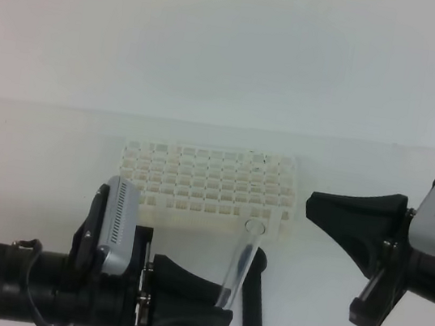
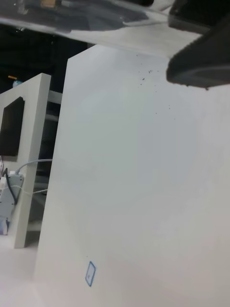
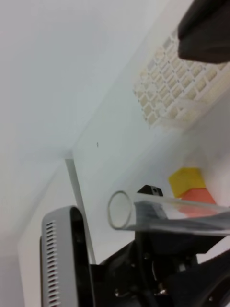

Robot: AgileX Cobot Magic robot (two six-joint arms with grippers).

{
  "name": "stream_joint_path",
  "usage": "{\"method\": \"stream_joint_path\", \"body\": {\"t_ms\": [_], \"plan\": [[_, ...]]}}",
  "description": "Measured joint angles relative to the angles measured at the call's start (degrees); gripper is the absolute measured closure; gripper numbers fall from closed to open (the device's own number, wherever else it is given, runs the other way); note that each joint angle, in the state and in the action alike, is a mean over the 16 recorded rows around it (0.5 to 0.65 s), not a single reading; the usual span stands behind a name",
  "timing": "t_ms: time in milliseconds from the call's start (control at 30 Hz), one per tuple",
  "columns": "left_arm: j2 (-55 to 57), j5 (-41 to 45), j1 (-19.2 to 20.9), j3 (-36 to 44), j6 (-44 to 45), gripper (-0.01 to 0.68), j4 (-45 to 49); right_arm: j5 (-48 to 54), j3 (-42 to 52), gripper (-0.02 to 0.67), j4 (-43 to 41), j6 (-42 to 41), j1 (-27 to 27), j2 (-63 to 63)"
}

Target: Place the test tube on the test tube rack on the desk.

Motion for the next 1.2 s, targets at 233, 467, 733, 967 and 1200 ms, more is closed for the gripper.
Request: {"method": "stream_joint_path", "body": {"t_ms": [233, 467, 733, 967, 1200], "plan": [[-0.1, 0.5, -0.5, 0.0, -0.2, 0.569, 0.0, -0.6, 0.0, 0.601, 0.0, 0.3, 0.0, 0.6], [-0.1, 0.0, -0.5, 0.0, 0.0, 0.576, 0.0, -1.3, 0.0, 0.454, 0.0, 1.3, 0.0, 0.7], [-0.1, -0.4, -0.5, 0.0, 0.8, 0.569, 0.0, -5.3, 0.0, 0.251, -0.1, 3.6, 0.0, 1.4], [-0.1, -0.3, -0.5, 0.0, 2.6, 0.562, -0.4, -12.2, -0.6, 0.166, 0.1, 5.4, 0.0, 4.6], [-0.1, 0.0, -0.5, -0.2, 4.1, 0.562, -1.7, -19.0, -1.8, 0.157, 0.9, 5.7, 0.0, 9.1]]}}
